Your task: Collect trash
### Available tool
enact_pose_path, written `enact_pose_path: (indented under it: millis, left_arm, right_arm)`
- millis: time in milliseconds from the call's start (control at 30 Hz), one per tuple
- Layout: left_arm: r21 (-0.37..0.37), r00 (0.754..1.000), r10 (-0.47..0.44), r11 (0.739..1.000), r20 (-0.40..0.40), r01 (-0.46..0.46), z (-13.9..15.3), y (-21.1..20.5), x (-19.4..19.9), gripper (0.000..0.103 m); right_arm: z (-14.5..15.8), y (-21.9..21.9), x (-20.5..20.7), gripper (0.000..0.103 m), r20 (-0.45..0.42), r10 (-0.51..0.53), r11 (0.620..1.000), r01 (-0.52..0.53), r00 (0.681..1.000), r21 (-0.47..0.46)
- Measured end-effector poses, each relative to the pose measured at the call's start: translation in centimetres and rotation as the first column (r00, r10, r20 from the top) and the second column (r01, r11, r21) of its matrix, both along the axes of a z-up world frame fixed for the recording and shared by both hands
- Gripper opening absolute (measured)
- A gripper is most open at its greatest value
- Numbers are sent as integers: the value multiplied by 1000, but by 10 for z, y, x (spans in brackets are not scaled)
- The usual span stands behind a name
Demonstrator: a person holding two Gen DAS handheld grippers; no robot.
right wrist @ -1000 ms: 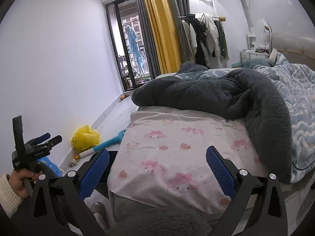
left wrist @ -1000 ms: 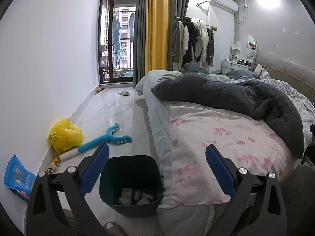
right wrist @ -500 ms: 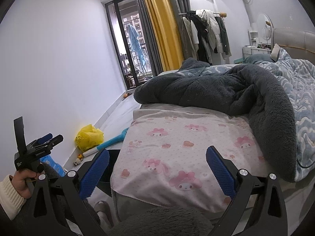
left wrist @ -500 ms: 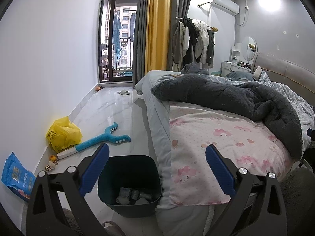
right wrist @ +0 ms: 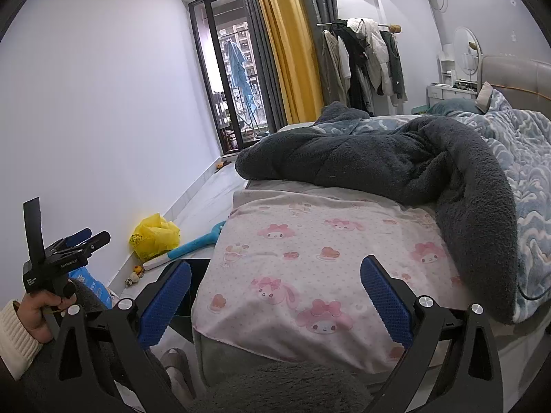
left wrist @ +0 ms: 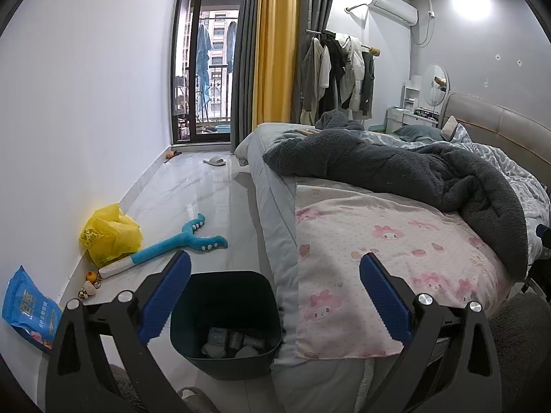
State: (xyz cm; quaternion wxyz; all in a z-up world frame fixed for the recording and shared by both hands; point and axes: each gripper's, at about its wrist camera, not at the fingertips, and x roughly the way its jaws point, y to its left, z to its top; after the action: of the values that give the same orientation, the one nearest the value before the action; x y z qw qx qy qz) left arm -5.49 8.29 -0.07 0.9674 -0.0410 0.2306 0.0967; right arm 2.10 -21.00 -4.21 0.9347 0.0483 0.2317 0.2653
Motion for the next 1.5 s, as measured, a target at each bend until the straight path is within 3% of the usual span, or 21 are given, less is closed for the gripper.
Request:
enact_pose_path:
  millis: [1500]
  left_arm:
    - [1,1000,-9,1000,-1,9,1,-2,-1,100]
  right_arm:
    - [0,0,-1,100,-3,-3,1000,3,1000,-3]
